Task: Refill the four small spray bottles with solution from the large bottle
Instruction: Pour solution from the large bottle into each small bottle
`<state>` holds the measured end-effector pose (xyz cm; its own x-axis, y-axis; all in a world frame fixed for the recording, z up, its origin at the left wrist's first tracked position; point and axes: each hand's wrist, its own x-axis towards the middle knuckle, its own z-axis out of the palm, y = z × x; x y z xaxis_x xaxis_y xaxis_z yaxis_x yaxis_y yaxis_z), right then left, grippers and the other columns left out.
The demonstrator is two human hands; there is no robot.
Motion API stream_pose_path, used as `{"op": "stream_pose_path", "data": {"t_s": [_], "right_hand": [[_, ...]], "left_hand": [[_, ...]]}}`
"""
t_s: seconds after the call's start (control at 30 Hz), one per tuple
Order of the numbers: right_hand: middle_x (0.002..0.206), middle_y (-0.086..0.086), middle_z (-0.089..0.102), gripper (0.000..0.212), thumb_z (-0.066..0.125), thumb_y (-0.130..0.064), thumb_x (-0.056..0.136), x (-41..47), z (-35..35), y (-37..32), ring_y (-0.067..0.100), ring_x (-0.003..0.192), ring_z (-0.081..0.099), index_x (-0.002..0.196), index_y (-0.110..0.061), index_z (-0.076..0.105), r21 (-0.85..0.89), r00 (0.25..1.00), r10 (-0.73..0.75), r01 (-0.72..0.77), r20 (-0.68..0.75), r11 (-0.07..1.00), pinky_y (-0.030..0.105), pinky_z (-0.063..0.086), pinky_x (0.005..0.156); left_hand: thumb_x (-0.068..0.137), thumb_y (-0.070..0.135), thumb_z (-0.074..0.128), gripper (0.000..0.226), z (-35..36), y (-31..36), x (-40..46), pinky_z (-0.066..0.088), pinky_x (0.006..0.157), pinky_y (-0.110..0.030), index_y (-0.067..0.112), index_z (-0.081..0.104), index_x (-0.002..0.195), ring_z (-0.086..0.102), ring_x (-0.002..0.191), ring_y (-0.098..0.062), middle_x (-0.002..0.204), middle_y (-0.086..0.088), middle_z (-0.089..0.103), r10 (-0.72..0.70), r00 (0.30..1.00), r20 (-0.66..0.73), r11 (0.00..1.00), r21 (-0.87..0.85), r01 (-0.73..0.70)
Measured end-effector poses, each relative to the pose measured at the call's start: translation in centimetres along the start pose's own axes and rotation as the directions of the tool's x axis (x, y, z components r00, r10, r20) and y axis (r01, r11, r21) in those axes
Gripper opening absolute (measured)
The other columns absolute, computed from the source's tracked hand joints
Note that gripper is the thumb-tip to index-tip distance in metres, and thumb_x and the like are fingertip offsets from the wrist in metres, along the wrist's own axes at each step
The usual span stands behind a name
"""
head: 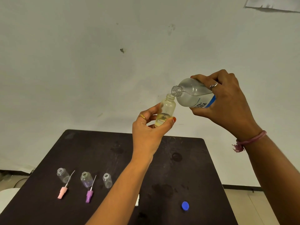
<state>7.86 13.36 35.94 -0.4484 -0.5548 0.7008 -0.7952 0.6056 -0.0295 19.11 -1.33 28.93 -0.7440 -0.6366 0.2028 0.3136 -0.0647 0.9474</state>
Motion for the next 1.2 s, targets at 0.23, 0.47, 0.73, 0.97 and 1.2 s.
{"op": "stream_pose_path", "data": {"t_s": [0.23, 0.47, 0.73, 0.97, 1.2], "right_hand": [[0.105, 0.015, 0.053, 0.077, 0.087, -0.025, 0.061, 0.05, 0.01, 0.05, 0.033, 0.098, 0.047, 0.13, -0.017, 0.054, -0.001, 1.0, 0.004, -0.004, 0.012, 1.0, 0.032, 0.041, 0.073], [0.105, 0.015, 0.053, 0.077, 0.087, -0.025, 0.061, 0.03, 0.06, 0.13, 0.032, 0.098, 0.047, 0.13, -0.018, 0.054, 0.001, 1.0, 0.007, -0.007, 0.016, 1.0, 0.032, 0.041, 0.073], [0.104, 0.014, 0.052, 0.076, 0.086, -0.026, 0.061, -0.11, 0.04, -0.13, 0.031, 0.097, 0.047, 0.13, -0.018, 0.054, 0.023, 1.0, 0.016, -0.017, 0.018, 1.0, 0.031, 0.039, 0.074], [0.104, 0.013, 0.053, 0.076, 0.086, -0.028, 0.061, -0.33, 0.14, -0.5, 0.028, 0.098, 0.047, 0.129, -0.019, 0.055, 0.061, 0.998, 0.06, -0.062, 0.031, 0.996, 0.028, 0.036, 0.075], [0.106, 0.013, 0.053, 0.076, 0.086, -0.029, 0.061, -0.64, 0.0, -0.75, 0.027, 0.099, 0.046, 0.13, -0.019, 0.055, 0.09, 0.995, 0.091, -0.094, 0.035, 0.992, 0.026, 0.035, 0.076]], "left_hand": [[0.069, 0.019, 0.084, 0.042, 0.13, -0.06, 0.07, 0.051, 0.066, -0.01, 0.037, 0.064, 0.103, 0.064, 0.096, -0.004, 0.106, 0.01, 0.069, -0.001, 1.0, -0.007, 1.0, 0.007, 0.001], [0.069, 0.021, 0.083, 0.043, 0.13, -0.18, 0.05, 0.052, 0.068, -0.01, 0.037, 0.064, 0.104, 0.064, 0.097, -0.003, 0.108, 0.01, 0.068, -0.004, 1.0, -0.008, 1.0, 0.012, 0.004], [0.07, 0.019, 0.083, 0.043, 0.08, -0.07, -0.01, 0.053, 0.071, -0.012, 0.036, 0.065, 0.105, 0.064, 0.098, -0.004, 0.108, 0.009, 0.068, -0.001, 1.0, -0.007, 1.0, 0.003, 0.001], [0.069, 0.02, 0.084, 0.042, 0.15, 0.16, -0.09, 0.052, 0.069, -0.011, 0.037, 0.064, 0.103, 0.064, 0.1, -0.007, 0.107, 0.009, 0.069, 0.001, 1.0, -0.014, 1.0, 0.004, 0.0], [0.07, 0.02, 0.083, 0.042, 0.19, 0.41, -0.42, 0.052, 0.068, -0.01, 0.037, 0.064, 0.103, 0.063, 0.099, -0.006, 0.107, 0.01, 0.068, 0.007, 1.0, -0.01, 1.0, 0.003, -0.007]]}}
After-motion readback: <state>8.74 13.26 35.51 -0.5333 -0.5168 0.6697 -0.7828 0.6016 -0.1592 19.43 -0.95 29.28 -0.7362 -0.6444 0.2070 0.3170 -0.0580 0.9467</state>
